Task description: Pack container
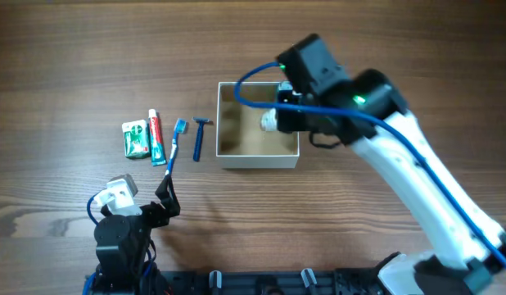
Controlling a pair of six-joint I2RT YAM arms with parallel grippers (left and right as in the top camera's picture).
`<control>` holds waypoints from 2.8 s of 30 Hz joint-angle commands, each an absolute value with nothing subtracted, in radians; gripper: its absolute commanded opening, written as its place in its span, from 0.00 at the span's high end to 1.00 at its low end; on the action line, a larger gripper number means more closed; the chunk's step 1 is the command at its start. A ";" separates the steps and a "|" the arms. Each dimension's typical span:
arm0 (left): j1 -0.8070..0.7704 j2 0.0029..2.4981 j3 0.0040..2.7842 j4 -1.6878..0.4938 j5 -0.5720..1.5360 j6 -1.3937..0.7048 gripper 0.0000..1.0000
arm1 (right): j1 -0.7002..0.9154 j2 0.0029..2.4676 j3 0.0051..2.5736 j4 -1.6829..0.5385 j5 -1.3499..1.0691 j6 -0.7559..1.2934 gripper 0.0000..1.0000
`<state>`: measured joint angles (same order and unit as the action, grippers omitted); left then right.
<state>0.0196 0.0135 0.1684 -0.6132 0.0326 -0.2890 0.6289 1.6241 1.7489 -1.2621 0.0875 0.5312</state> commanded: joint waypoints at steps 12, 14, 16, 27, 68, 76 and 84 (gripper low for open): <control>0.016 0.005 0.155 -0.617 0.052 -0.269 0.00 | 0.604 1.831 1.753 -1.263 0.096 0.550 0.90; 0.016 0.005 0.155 -0.617 0.052 -0.269 0.00 | 0.604 1.831 1.753 -1.262 0.097 0.550 0.61; 0.016 0.005 0.155 -0.617 0.052 -0.269 0.00 | 0.604 1.831 1.753 -1.262 0.097 0.550 0.40; 0.016 0.005 0.155 -0.617 0.052 -0.269 0.00 | 0.588 1.597 1.797 -1.284 0.201 0.516 0.00; 0.181 1.391 1.116 -0.827 -0.035 -0.159 0.00 | -0.126 1.480 1.784 -1.346 -0.017 0.524 0.00; 0.182 1.698 1.116 -0.775 -0.013 -0.026 0.00 | -0.126 1.480 1.784 -1.346 -0.017 0.524 0.00; 0.182 1.820 1.116 -0.667 -0.051 0.001 0.12 | -0.126 1.480 1.784 -1.346 -0.017 0.524 0.00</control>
